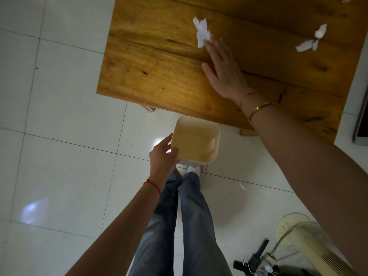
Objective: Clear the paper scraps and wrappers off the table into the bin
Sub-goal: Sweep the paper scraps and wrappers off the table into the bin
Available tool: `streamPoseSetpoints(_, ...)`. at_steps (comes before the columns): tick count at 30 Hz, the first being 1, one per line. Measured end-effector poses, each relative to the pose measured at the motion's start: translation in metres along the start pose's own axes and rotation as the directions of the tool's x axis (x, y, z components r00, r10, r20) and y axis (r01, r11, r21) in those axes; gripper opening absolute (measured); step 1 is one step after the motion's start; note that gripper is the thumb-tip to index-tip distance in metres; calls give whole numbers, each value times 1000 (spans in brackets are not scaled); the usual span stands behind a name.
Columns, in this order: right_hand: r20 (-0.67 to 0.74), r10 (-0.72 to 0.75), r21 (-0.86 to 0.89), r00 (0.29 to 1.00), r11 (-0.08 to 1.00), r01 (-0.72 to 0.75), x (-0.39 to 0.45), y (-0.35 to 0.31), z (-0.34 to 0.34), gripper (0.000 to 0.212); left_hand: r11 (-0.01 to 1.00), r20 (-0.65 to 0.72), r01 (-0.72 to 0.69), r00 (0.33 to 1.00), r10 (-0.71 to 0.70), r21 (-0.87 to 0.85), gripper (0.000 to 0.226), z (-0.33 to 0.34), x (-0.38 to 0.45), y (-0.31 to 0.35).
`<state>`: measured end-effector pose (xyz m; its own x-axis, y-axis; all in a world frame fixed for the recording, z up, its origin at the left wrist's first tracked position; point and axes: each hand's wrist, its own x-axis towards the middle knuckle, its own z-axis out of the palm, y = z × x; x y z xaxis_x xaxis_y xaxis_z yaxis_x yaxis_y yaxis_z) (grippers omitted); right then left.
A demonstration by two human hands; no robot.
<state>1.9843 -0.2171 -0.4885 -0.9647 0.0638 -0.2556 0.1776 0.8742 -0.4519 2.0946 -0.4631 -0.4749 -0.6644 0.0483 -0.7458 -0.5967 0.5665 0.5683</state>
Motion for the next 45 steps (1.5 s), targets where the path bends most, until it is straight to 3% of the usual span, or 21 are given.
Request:
streamPoseSetpoints(10, 59, -36, -21, 998, 999, 37, 30, -9, 3, 57, 998, 28, -53, 998, 52, 28, 45, -9, 7, 1)
streamPoseSetpoints(16, 119, -192, 0, 974, 981, 193, -48, -17, 28, 53, 999, 47, -37, 998, 36, 27, 46, -12, 4, 2)
streamPoseSetpoints(25, 173, -240, 103, 955, 969, 225, -173, -47, 58, 58, 998, 56, 29, 998, -26, -53, 46, -15, -15, 7)
streamPoseSetpoints(28, 169, -128, 140, 977, 985, 105, -196, -49, 58, 59, 1000, 76, -18, 997, 20, -21, 45, -15, -26, 13)
streamPoseSetpoints(33, -17, 46, 196, 999, 980, -42, -203, -46, 31, 57, 994, 102, -90, 991, 83, 59, 45, -13, -47, 29)
streamPoseSetpoints(39, -179, 251, 320, 951, 929, -185, -224, -32, -7, 52, 978, 169, -175, 974, 154, 118, 45, -6, -75, 59)
streamPoseSetpoints(45, -250, 360, 311, 899, 909, -278, -267, -12, -39, 52, 968, 231, -192, 961, 152, 160, 50, 23, -105, 97)
